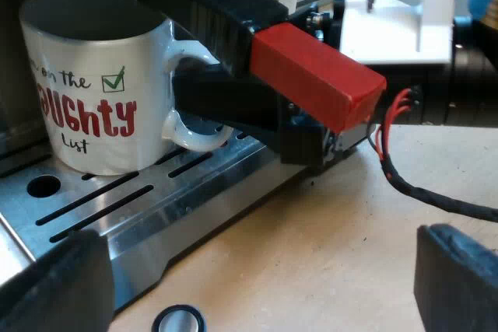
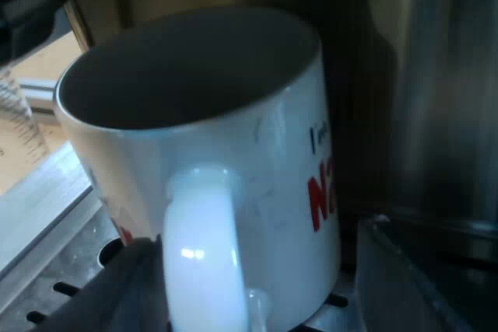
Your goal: Remove mug from coffee machine
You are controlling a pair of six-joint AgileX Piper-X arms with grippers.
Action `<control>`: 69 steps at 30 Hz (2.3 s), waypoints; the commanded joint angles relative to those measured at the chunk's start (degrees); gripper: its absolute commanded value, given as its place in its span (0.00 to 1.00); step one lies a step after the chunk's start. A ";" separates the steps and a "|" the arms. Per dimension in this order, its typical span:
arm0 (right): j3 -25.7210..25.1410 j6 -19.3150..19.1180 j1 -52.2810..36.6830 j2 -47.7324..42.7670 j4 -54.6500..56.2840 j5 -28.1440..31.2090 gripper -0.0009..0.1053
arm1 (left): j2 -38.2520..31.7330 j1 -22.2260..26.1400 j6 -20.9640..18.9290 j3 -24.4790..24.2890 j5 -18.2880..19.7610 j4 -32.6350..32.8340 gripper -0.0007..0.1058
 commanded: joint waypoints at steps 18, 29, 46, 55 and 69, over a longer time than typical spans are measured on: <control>-4.19 -0.34 -1.12 1.07 4.15 -1.71 0.19 | -0.02 -0.28 -0.08 -0.13 0.21 -0.70 0.75; -4.19 -0.43 -0.23 0.65 4.73 -1.37 0.01 | -0.02 -0.28 -0.08 -0.13 0.21 -0.70 0.75; -2.26 -2.21 7.90 -7.39 18.01 11.91 0.01 | -0.02 -0.28 -0.08 -0.85 1.65 -0.70 0.75; 2.74 -1.19 11.29 -15.40 24.42 16.66 0.01 | -0.02 -0.28 -0.08 -2.32 2.83 -0.23 0.75; 4.81 1.19 14.57 -28.94 39.09 20.66 0.01 | -2.26 -0.28 -0.08 -3.53 3.69 2.92 0.75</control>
